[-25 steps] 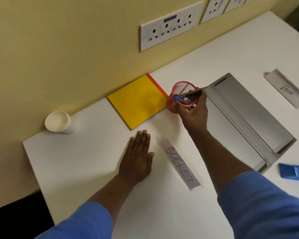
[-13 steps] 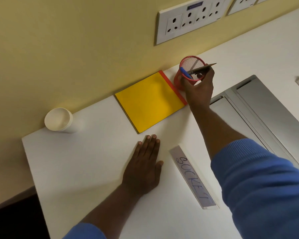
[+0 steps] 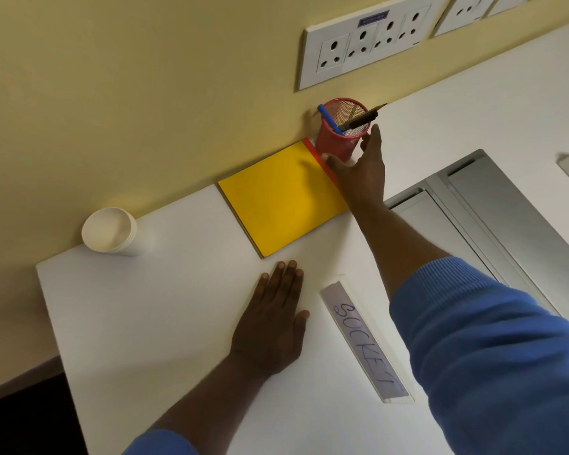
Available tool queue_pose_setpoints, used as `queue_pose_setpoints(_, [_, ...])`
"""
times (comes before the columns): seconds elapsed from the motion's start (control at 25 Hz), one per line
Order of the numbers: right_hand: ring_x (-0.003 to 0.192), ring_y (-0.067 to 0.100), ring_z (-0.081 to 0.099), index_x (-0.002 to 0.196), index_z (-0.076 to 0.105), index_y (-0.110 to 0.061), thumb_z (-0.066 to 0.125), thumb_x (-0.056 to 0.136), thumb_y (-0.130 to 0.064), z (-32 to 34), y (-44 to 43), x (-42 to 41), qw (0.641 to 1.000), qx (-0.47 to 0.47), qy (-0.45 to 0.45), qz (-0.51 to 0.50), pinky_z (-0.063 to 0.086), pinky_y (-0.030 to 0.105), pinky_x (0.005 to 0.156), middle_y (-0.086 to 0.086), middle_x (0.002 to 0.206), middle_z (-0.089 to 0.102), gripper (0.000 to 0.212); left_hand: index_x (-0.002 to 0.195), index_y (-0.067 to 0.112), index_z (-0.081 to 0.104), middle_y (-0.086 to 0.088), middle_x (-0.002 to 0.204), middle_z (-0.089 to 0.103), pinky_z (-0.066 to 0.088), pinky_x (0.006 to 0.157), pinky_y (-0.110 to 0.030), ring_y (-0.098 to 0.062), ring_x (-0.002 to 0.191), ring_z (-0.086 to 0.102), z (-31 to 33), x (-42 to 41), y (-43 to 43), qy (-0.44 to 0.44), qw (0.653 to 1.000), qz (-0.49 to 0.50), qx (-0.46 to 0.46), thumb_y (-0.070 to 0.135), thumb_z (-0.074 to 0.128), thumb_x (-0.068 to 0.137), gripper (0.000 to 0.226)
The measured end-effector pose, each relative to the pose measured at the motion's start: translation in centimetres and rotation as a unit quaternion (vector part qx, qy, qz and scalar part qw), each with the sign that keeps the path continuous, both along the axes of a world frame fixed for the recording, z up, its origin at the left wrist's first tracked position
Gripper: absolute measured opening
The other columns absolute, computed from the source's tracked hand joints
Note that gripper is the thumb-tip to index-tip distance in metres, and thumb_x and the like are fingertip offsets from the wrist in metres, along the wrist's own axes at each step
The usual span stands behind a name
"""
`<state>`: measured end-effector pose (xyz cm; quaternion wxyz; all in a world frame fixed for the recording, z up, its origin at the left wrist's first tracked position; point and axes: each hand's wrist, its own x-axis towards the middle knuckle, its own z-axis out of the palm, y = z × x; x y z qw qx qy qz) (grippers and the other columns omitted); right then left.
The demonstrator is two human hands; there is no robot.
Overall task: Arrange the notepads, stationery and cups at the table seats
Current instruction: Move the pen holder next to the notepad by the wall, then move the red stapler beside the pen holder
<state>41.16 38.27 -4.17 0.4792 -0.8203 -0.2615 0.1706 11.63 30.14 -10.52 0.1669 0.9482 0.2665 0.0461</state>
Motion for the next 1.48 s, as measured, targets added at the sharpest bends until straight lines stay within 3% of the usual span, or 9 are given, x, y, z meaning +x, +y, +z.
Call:
queue_pose_setpoints(0.04, [0.15,0.021,0.033,0.162,0.013,-0.017,0.084,0.077,-0.049,-0.1,-0.7,-0.3,1.0,-0.018,0.0,-0.002,0.035,0.037,0.119,0.003,0.164,0.033,0.115,0.161,0.008,0.016,-0.01,0.17,0.01,0.017,0.127,-0.047,-0.025,0.158,0.004,0.0,0.0,0.0,-0.001,1.0,-0.003,0.0,0.043,0.033,0.106,0.067])
queue_pose_setpoints(0.12, [0.151,0.02,0.031,0.162,0.012,-0.019,0.083,0.076,-0.056,-0.2,-2.4,-0.9,0.999,-0.044,-0.009,0.002,0.034,0.045,0.12,0.002,0.166,0.029,0.117,0.16,0.006,0.017,-0.011,0.17,0.011,0.017,0.127,-0.048,-0.026,0.158,0.005,0.0,0.0,0.1,-0.007,1.0,-0.007,-0.001,0.042,0.032,0.106,0.067])
queue_pose_setpoints(0.48, [0.149,0.023,0.033,0.161,0.017,-0.022,0.08,0.078,-0.057,1.6,-9.9,-5.6,0.997,-0.068,-0.036,-0.007,0.038,0.051,0.117,0.002,0.165,0.029,0.111,0.161,0.008,0.017,-0.01,0.17,0.013,0.016,0.126,-0.048,-0.024,0.158,0.004,0.4,0.1,0.0,0.027,1.0,-0.003,0.006,0.043,0.029,0.105,0.068])
queue_pose_setpoints(0.72, [0.147,0.02,0.034,0.161,0.018,-0.022,0.08,0.079,-0.056,4.4,-15.2,-10.6,0.995,-0.082,-0.056,0.0,0.031,0.029,0.108,0.002,0.164,0.03,0.107,0.161,0.006,0.014,-0.014,0.169,0.012,0.012,0.127,-0.047,-0.028,0.158,0.006,1.1,0.1,-0.2,0.072,0.997,-0.004,0.017,0.044,0.026,0.104,0.07])
queue_pose_setpoints(1.0, [0.155,0.017,0.017,0.162,0.011,-0.021,0.066,0.085,-0.068,7.0,-23.9,-16.5,0.984,-0.151,-0.09,0.009,0.028,0.042,0.123,0.0,0.17,0.016,0.106,0.162,0.007,0.001,-0.012,0.17,-0.002,0.001,0.127,-0.041,-0.026,0.158,-0.004,3.9,-2.6,-1.8,0.143,0.989,-0.024,-0.021,0.068,-0.008,0.089,0.095])
queue_pose_setpoints(1.2, [0.156,0.014,0.009,0.163,0.006,-0.023,0.058,0.088,-0.072,7.6,-29.2,-20.8,0.981,-0.166,-0.096,0.011,0.025,0.049,0.124,-0.001,0.171,0.009,0.103,0.161,0.006,0.011,-0.013,0.169,0.009,0.005,0.127,-0.047,-0.026,0.158,0.004,6.5,-5.8,-5.0,0.107,0.993,-0.054,0.001,0.075,-0.001,0.092,0.098])
queue_pose_setpoints(1.48, [0.156,0.006,0.001,0.163,0.003,-0.027,0.044,0.09,-0.078,9.3,-35.7,-25.4,0.978,-0.173,-0.114,0.006,0.011,0.043,0.128,-0.008,0.171,0.001,0.097,0.162,0.01,0.004,-0.011,0.17,0.003,0.005,0.128,-0.048,-0.024,0.157,-0.003,10.4,-7.8,-8.7,0.097,0.991,-0.089,0.025,0.077,0.004,0.095,0.095])
